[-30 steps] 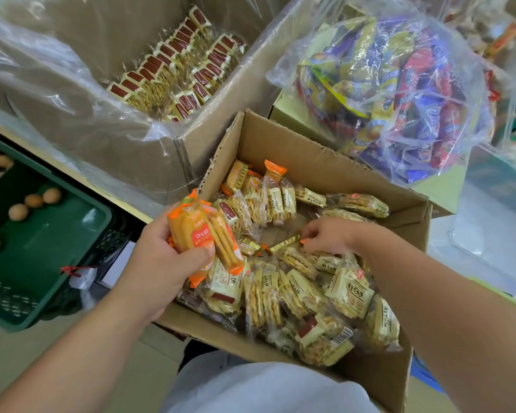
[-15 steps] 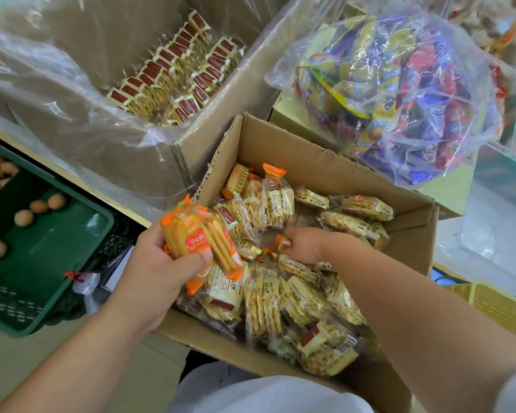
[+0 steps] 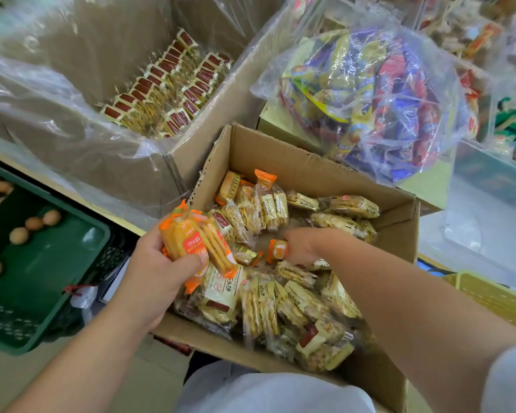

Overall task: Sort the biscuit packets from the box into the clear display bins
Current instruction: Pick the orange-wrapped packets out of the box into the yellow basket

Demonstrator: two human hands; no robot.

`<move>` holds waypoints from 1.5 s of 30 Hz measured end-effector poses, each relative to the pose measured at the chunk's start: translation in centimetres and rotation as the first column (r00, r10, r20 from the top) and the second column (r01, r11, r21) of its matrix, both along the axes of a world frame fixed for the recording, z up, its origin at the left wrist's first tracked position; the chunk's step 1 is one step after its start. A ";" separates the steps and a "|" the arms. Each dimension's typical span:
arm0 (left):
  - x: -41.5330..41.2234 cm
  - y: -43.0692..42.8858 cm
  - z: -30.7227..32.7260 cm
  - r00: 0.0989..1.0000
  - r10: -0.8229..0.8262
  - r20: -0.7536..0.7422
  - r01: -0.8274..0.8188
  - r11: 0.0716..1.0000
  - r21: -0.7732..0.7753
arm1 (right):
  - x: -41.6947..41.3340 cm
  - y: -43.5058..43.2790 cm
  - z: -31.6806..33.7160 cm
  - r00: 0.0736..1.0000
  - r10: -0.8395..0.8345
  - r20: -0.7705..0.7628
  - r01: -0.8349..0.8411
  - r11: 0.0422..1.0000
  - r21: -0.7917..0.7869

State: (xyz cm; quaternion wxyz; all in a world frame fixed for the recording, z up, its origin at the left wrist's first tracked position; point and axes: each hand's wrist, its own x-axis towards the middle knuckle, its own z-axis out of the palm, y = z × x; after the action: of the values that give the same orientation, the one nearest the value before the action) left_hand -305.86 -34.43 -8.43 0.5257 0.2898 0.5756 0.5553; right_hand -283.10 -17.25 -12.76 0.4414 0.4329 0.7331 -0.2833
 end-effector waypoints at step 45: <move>46.2 -0.2 3.6 0.949 -0.315 -0.027 0.285 0.889 -0.357 | 50.4 -11.6 -1.5 0.621 -0.641 -0.451 0.755 0.643 0.127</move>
State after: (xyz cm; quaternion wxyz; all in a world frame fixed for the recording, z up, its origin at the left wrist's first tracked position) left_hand -259.63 -34.65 -4.81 0.6233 0.3005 0.6349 0.3437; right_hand -232.75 -28.85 -14.25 0.0772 0.6879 0.6057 -0.3923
